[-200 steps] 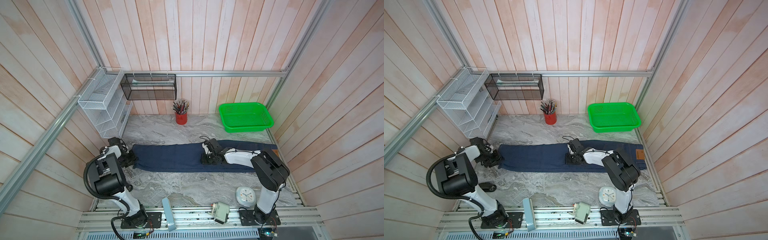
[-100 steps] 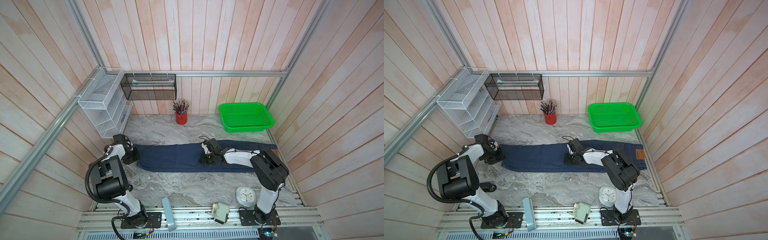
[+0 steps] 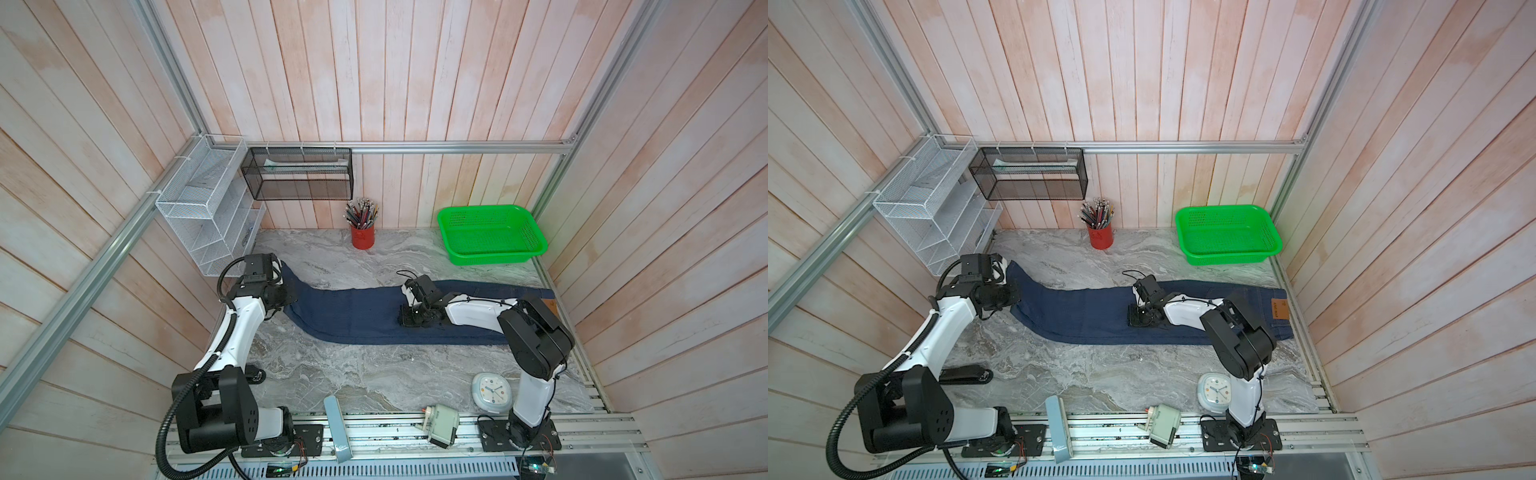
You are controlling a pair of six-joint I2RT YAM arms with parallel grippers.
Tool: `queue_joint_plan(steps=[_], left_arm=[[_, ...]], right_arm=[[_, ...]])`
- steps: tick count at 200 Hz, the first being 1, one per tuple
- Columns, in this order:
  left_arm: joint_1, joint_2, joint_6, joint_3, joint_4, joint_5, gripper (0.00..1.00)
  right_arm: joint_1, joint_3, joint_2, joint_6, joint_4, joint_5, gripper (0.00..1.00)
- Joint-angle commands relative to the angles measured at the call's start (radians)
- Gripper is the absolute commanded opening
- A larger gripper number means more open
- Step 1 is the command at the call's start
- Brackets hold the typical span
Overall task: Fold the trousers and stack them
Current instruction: 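Lift the hem with the left gripper and carry it toward the right gripper, then lay the hem over the waistband with the left gripper while the right holds it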
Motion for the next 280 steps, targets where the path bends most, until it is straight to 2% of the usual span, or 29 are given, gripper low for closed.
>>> queue_joint_plan(steps=[1,32,79,125,167,226,280], left_arm=[[-0.03,-0.044,0.031,-0.009,0.051,0.001,0.0],[-0.19,-0.06,0.041,0.025,0.053,-0.018,0.0],[-0.42,0.008,-0.114,0.102,0.061,-0.11,0.0],[-0.647,0.123,-0.274,0.186,0.151,-0.186,0.0],[-0.821,0.291,-0.348,0.334,0.213,-0.25,0.0],[-0.951,0.524,-0.369,0.557,0.218,-0.215,0.0],[-1.029,0.742,-0.384,0.729,0.18,-0.223,0.0]], right_arm=[[0.022,0.048,0.048,0.006,-0.036,-0.022,0.09],[0.023,0.084,0.045,0.018,-0.037,-0.02,0.09],[-0.041,0.057,-0.059,0.013,-0.073,-0.003,0.09],[-0.249,-0.101,-0.242,-0.016,-0.087,0.041,0.09],[-0.427,-0.218,-0.374,-0.032,-0.081,0.086,0.09],[-0.635,-0.285,-0.494,0.026,-0.081,0.073,0.1],[-0.687,-0.288,-0.561,0.035,-0.063,0.1,0.1]])
